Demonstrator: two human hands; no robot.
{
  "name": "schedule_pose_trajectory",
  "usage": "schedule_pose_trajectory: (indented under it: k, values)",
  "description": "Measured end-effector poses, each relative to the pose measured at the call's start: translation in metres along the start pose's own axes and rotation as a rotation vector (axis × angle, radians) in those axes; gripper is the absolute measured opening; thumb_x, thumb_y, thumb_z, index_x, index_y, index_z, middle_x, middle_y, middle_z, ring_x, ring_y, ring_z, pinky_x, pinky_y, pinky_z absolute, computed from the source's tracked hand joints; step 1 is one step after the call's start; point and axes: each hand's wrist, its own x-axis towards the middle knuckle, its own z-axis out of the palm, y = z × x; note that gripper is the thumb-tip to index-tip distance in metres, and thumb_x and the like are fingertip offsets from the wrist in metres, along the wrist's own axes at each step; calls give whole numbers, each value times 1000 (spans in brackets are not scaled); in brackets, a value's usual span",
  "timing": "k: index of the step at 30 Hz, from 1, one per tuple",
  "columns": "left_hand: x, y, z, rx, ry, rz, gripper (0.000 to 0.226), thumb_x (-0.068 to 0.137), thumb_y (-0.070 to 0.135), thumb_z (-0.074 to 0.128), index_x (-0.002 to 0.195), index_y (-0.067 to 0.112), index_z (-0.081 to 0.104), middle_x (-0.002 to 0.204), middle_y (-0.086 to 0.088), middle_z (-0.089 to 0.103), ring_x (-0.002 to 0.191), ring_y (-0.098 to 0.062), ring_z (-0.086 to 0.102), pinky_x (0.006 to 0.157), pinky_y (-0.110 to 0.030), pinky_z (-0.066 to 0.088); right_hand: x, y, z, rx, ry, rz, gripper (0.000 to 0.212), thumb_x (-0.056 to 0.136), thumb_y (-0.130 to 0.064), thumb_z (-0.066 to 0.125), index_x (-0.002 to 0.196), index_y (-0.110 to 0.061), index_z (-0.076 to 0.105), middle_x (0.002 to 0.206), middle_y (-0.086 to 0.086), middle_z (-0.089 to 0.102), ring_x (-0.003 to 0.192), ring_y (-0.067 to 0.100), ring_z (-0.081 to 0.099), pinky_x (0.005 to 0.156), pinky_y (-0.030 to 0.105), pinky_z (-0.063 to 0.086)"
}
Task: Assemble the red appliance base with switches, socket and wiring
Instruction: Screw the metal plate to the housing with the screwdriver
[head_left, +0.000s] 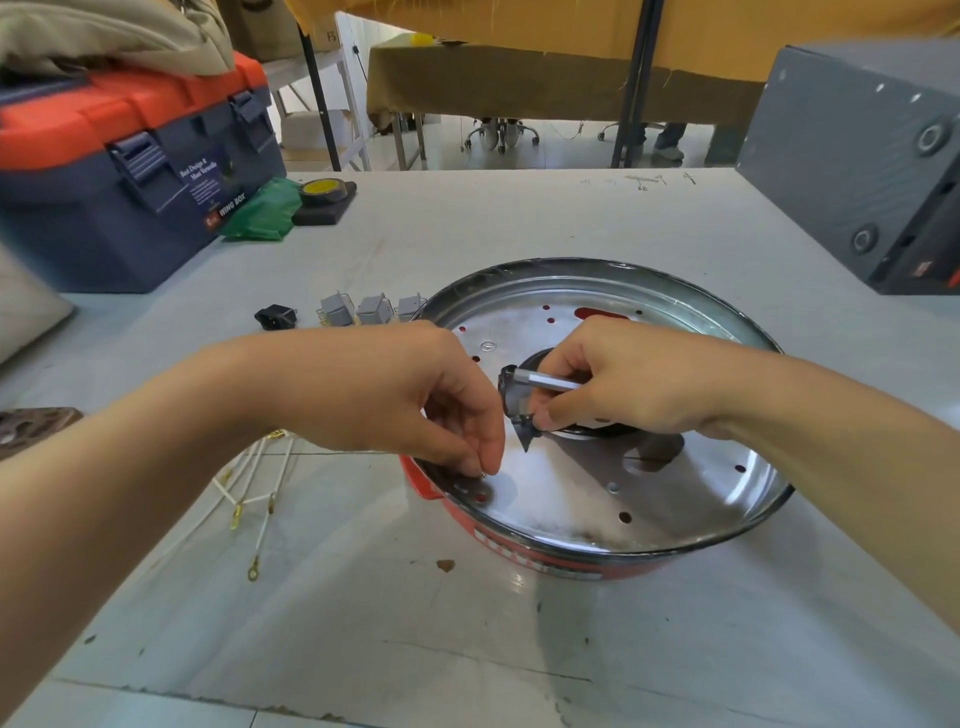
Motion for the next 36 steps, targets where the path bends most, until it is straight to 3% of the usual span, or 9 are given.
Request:
schedule_pose_trajectory:
  k: [9,12,18,27,36]
  values:
    - [1,4,1,33,-32,-5,9,82,20,70,87,26,72,80,11,72,75,-4,67,74,-23,53,-1,1,1,10,8,5,21,84,-27,68,63,-23,66,49,-9,49,43,4,39,40,10,30]
    - [2,6,0,44,-53,-22,8,82,19,70,87,25,72,78,13,71,75,-3,67,75,-25,53,-2,0,1,1,4,2,19,84,-27,68,66,-23,66,55,-6,52,51,8,42,47,17,33]
    - [3,10,0,54,-99,-50,8,83,19,69,87,25,73,76,13,71,73,-2,65,69,-12,49,-1,0,1,-7,14,6,21,84,-27,68,63,-24,66,51,-9,50,43,3,39,41,9,30]
    - [7,14,0,89,-105,-83,6,82,23,69,85,27,73,77,15,70,71,0,64,60,-4,41,-1,0,1,8,12,6,22,84,-25,69,63,-23,64,42,-12,47,39,1,40,40,9,30]
    - [6,13,3,118,-78,-52,5,81,24,71,83,28,73,77,12,70,70,0,64,62,-9,44,0,0,1,5,17,2,20,84,-25,69,64,-23,66,47,-10,48,41,3,39,41,10,30]
